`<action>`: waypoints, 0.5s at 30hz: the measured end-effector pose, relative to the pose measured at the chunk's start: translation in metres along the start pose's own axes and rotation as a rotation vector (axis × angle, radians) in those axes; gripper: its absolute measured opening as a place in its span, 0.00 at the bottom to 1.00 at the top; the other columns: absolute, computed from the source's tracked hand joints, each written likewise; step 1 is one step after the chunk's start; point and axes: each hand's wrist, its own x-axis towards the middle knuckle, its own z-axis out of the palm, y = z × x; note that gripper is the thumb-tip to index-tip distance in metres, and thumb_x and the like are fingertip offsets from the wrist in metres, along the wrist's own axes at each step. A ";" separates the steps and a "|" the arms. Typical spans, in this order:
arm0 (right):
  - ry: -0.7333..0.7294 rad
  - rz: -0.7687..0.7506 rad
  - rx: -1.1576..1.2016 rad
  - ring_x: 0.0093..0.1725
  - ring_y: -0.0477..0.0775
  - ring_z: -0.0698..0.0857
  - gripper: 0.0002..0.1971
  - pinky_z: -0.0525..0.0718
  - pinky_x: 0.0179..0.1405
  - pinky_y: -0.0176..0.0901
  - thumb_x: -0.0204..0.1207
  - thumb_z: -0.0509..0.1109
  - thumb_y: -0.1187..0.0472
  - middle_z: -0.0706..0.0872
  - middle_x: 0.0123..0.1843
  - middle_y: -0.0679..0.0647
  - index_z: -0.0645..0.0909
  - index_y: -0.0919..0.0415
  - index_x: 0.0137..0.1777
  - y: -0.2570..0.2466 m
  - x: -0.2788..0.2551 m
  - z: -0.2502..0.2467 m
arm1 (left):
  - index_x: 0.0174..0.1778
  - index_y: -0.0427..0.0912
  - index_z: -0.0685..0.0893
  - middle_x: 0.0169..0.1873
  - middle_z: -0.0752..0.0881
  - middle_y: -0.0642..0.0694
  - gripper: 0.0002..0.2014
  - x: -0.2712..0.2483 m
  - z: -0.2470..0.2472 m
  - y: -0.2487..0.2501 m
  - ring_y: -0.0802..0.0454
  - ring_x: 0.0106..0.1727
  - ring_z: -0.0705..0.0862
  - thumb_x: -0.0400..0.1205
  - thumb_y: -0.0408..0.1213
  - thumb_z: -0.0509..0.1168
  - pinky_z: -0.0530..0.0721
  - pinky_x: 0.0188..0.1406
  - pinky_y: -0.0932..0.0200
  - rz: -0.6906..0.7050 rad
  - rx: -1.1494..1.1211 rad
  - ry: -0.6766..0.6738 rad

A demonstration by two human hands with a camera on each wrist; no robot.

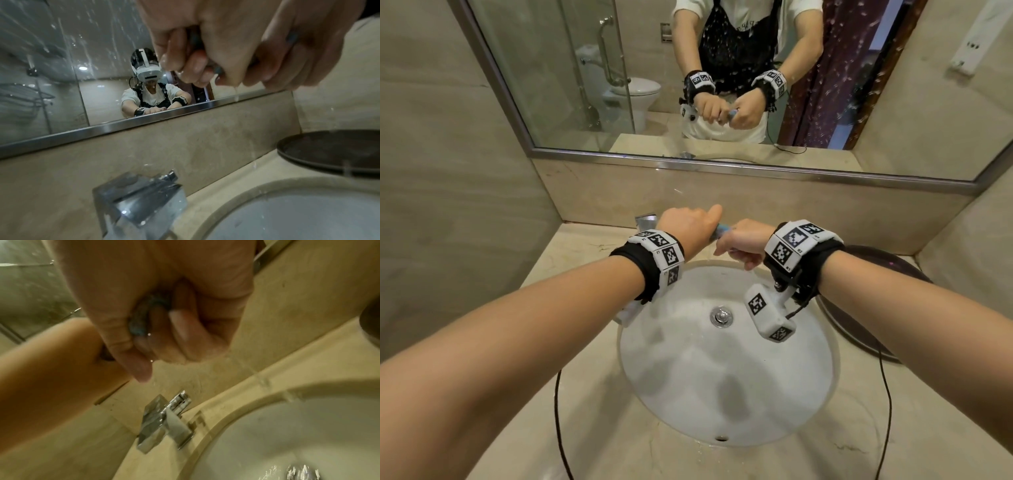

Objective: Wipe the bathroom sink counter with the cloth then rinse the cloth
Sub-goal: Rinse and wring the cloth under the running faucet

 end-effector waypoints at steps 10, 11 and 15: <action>0.273 -0.181 -0.255 0.42 0.59 0.79 0.14 0.83 0.44 0.54 0.78 0.68 0.58 0.81 0.40 0.59 0.83 0.68 0.56 0.003 0.006 0.010 | 0.57 0.40 0.73 0.50 0.86 0.38 0.09 -0.002 0.002 0.000 0.36 0.48 0.85 0.81 0.35 0.57 0.72 0.34 0.52 -0.119 -0.142 -0.007; 0.284 -0.191 -0.286 0.43 0.60 0.80 0.14 0.81 0.41 0.52 0.79 0.66 0.57 0.81 0.42 0.60 0.83 0.68 0.56 0.003 0.006 0.011 | 0.57 0.40 0.74 0.49 0.86 0.38 0.09 -0.003 0.001 0.000 0.36 0.48 0.85 0.81 0.34 0.56 0.72 0.34 0.52 -0.124 -0.146 -0.026; 0.323 -0.175 -0.485 0.45 0.62 0.82 0.16 0.74 0.41 0.44 0.81 0.61 0.52 0.82 0.42 0.59 0.83 0.65 0.52 0.005 0.006 0.016 | 0.57 0.38 0.77 0.51 0.87 0.39 0.11 -0.005 -0.001 -0.002 0.38 0.50 0.86 0.82 0.35 0.56 0.73 0.37 0.53 -0.102 -0.063 -0.087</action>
